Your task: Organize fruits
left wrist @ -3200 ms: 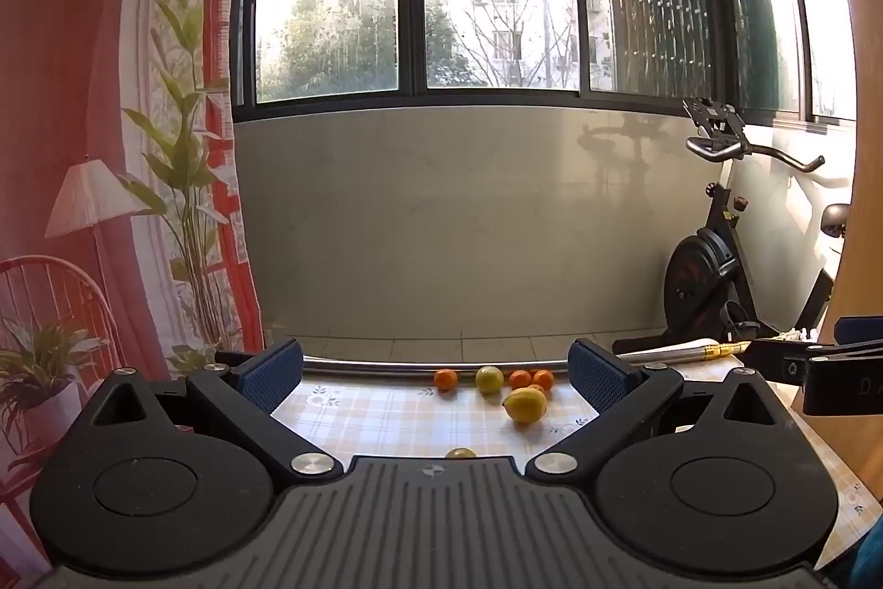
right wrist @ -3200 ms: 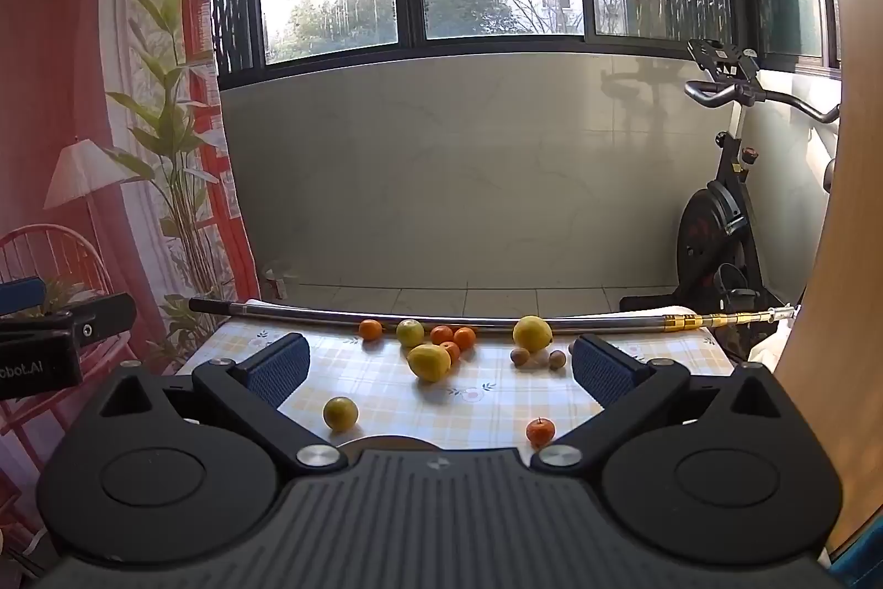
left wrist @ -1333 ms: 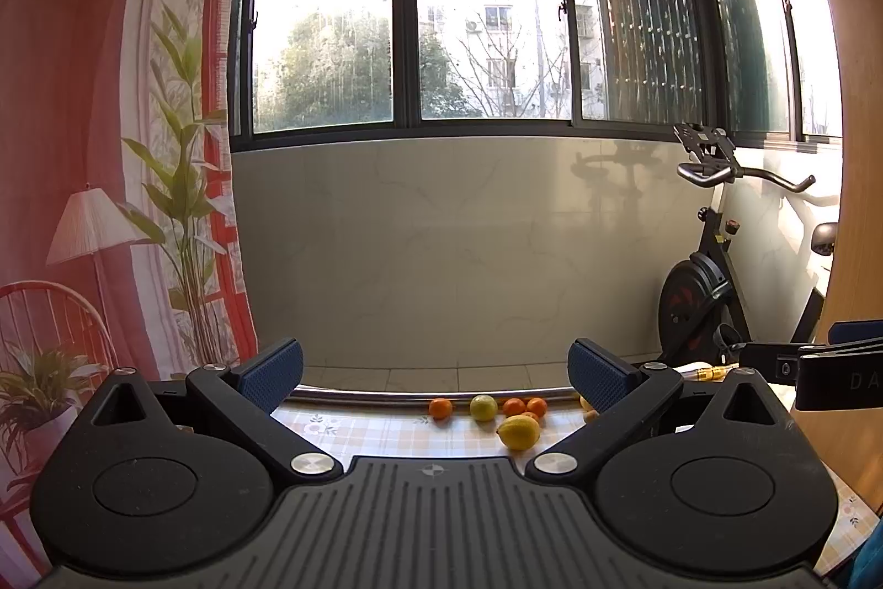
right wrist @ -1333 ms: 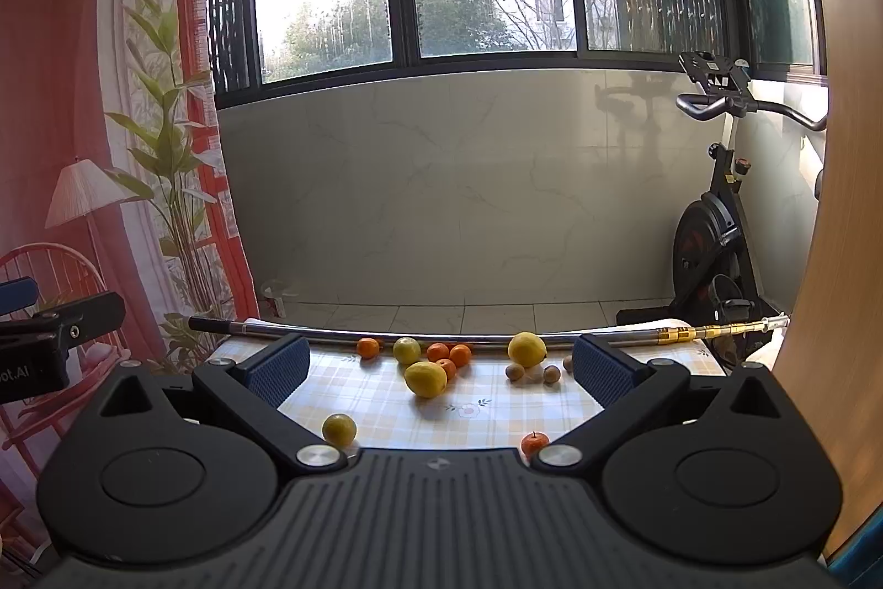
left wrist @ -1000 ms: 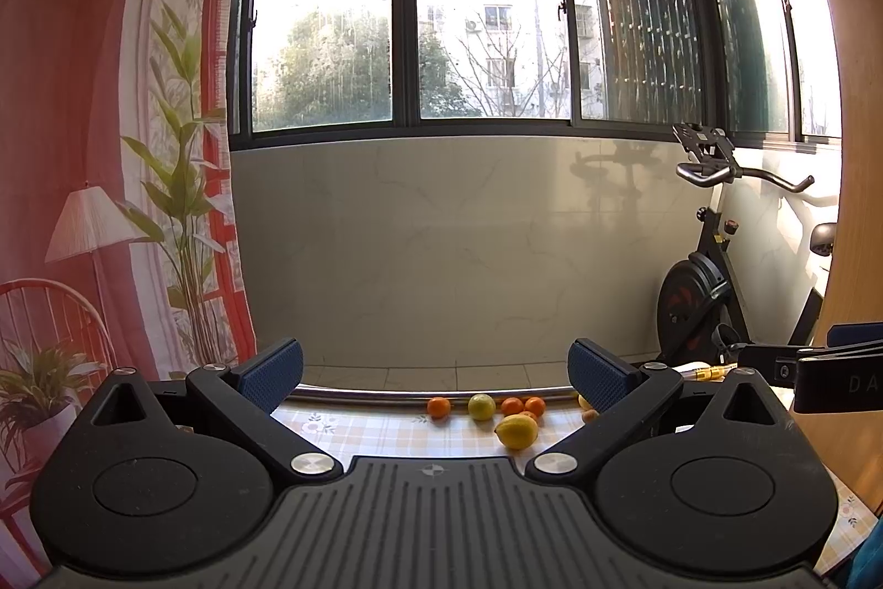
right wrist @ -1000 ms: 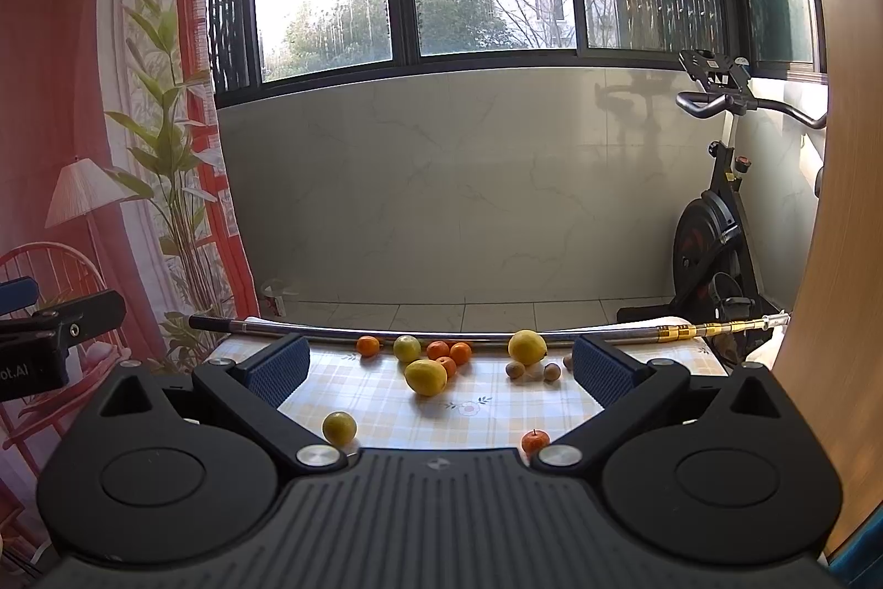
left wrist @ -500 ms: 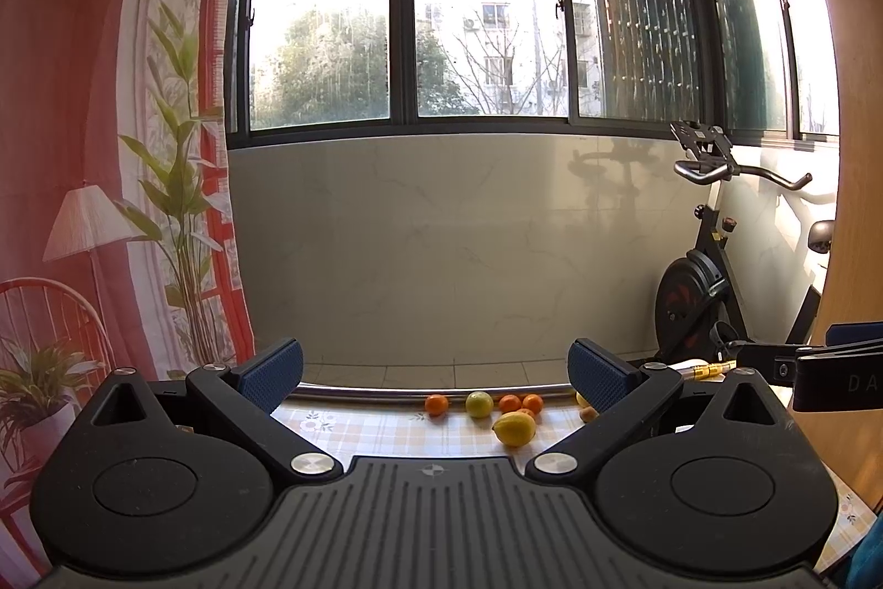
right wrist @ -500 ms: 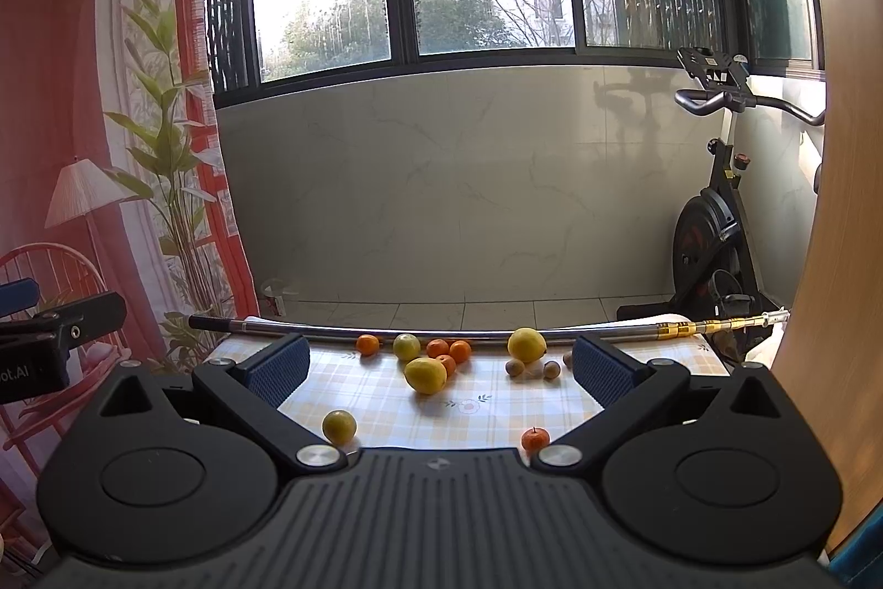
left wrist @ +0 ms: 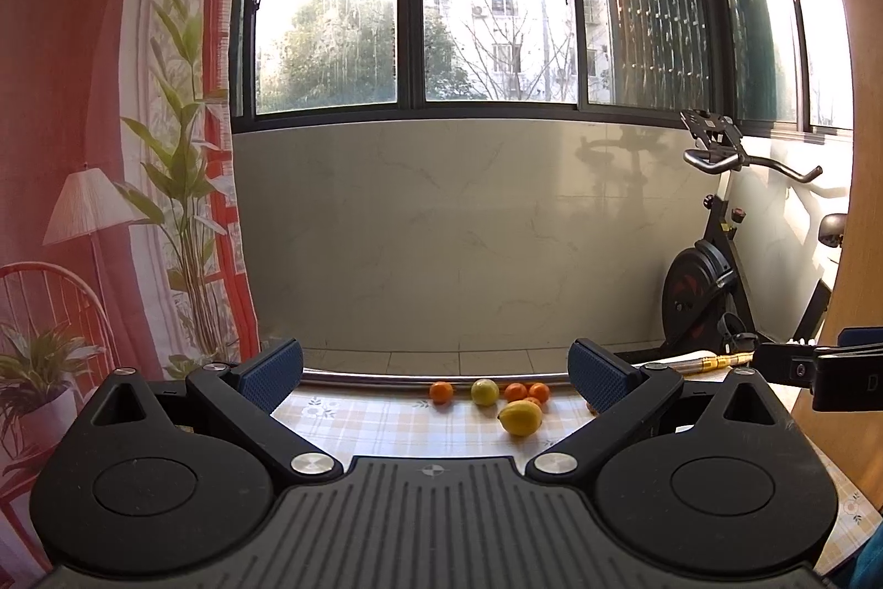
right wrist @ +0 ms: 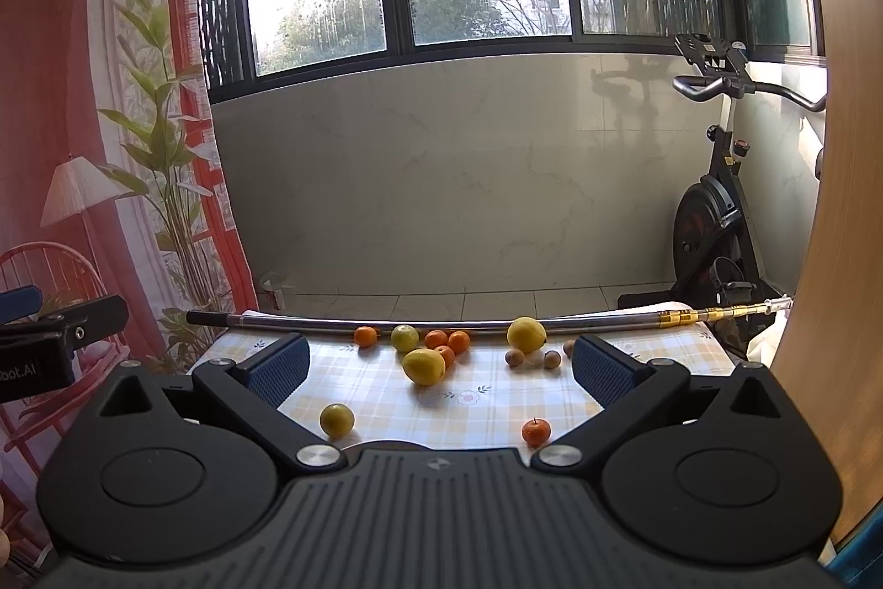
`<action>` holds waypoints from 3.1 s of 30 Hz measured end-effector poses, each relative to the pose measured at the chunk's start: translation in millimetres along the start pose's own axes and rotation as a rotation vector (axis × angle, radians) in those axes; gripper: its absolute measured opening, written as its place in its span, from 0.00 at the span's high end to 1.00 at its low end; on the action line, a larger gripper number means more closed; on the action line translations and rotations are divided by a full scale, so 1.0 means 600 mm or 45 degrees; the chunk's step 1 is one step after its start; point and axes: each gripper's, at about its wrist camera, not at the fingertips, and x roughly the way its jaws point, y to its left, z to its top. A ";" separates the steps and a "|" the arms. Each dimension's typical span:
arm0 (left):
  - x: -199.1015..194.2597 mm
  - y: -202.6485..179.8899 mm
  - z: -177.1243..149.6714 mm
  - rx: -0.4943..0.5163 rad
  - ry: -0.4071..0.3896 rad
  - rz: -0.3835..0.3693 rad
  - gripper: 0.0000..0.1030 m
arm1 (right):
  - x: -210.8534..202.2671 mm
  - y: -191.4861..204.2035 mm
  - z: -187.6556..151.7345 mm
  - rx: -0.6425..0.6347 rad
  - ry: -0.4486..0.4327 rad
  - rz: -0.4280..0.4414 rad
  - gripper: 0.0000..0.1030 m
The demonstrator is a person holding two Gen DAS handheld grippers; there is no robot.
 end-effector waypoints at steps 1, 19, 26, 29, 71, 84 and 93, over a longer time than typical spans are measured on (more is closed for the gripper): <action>0.008 0.003 0.000 -0.005 0.010 0.012 0.00 | 0.004 -0.005 0.003 0.015 -0.003 0.019 0.00; 0.163 0.120 -0.026 -0.205 -0.049 0.165 0.01 | 0.150 -0.128 0.023 0.003 -0.066 -0.051 0.00; 0.225 0.117 -0.033 -0.178 0.100 0.171 0.00 | 0.220 -0.163 0.017 0.010 -0.007 -0.037 0.00; 0.245 0.126 -0.047 -0.203 0.140 0.156 0.00 | 0.248 -0.174 0.007 -0.002 0.025 -0.029 0.00; 0.359 0.126 -0.137 -0.134 0.454 0.187 0.04 | 0.521 -0.207 -0.190 -0.125 0.569 0.038 0.55; 0.371 0.125 -0.146 -0.165 0.489 0.102 0.05 | 0.498 -0.194 -0.188 -0.082 0.512 0.055 0.64; 0.406 0.111 -0.158 -0.231 0.539 -0.080 0.05 | 0.462 -0.150 -0.187 -0.077 0.444 0.096 0.64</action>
